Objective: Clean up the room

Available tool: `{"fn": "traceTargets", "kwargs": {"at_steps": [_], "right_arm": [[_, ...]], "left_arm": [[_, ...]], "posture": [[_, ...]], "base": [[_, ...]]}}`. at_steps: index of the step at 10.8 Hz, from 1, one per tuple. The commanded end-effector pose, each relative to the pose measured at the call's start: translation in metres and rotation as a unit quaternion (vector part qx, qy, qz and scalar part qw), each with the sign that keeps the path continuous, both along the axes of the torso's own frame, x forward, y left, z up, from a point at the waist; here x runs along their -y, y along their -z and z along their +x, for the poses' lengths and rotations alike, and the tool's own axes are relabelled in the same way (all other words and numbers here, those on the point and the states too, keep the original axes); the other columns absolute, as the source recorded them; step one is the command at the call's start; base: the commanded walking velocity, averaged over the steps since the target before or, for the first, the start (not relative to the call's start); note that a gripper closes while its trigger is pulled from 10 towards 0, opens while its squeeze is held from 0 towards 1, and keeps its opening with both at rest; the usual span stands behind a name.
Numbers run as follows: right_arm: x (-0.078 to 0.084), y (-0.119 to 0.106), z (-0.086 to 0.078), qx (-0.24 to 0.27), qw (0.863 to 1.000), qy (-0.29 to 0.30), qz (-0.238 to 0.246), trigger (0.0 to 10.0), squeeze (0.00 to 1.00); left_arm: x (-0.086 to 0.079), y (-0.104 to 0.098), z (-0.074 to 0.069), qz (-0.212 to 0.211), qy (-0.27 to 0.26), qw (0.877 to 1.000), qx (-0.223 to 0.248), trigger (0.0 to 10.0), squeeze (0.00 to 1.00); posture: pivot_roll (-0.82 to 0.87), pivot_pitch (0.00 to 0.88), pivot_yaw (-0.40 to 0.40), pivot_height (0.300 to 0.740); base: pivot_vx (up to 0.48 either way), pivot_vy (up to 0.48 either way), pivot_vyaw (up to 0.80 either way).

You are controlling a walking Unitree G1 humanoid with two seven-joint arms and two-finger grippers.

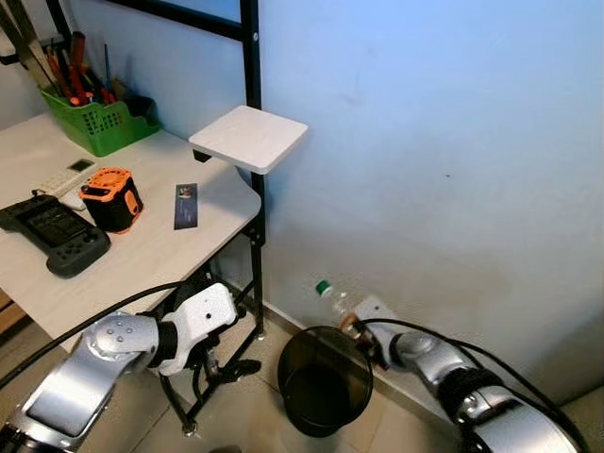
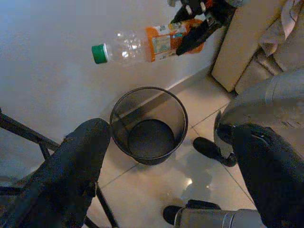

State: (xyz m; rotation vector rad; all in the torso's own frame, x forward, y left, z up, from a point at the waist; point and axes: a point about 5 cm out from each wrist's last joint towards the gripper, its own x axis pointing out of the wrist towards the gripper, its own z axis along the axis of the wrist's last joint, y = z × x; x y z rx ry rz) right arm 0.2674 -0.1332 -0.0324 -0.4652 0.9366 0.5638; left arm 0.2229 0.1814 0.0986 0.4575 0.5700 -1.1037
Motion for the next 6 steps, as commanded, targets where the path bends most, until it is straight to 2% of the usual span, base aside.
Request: {"fn": "traceTargets", "kwargs": {"at_steps": [1, 4, 6], "right_arm": [[-0.0021, -0.0036, 0.0049, 0.008, 1.0, 0.0, 0.008, 10.0, 1.0], [-0.0108, 0.0009, -0.002, -0.01, 0.999, -0.004, 0.045, 10.0, 1.0], [-0.0094, 0.0009, -0.0019, 0.005, 0.997, 0.028, 0.077, 10.0, 1.0]], "left_arm": [[-0.0017, -0.0023, 0.0011, -0.001, 0.005, 1.0, 0.002, 10.0, 0.0], [0.0006, -0.002, 0.0014, -0.001, 0.014, 1.0, 0.001, 10.0, 0.0], [0.0026, -0.0021, 0.0007, -0.006, 0.013, 1.0, 0.003, 10.0, 0.0]], "posture": [[0.05, 0.0, -0.015, 0.74], [0.04, 0.0, -0.008, 0.74], [0.04, 0.0, -0.006, 0.74]], "base": [[0.0, 0.0, 0.0], [0.0, 0.0, 0.0], [0.0, 0.0, 0.0]]}}
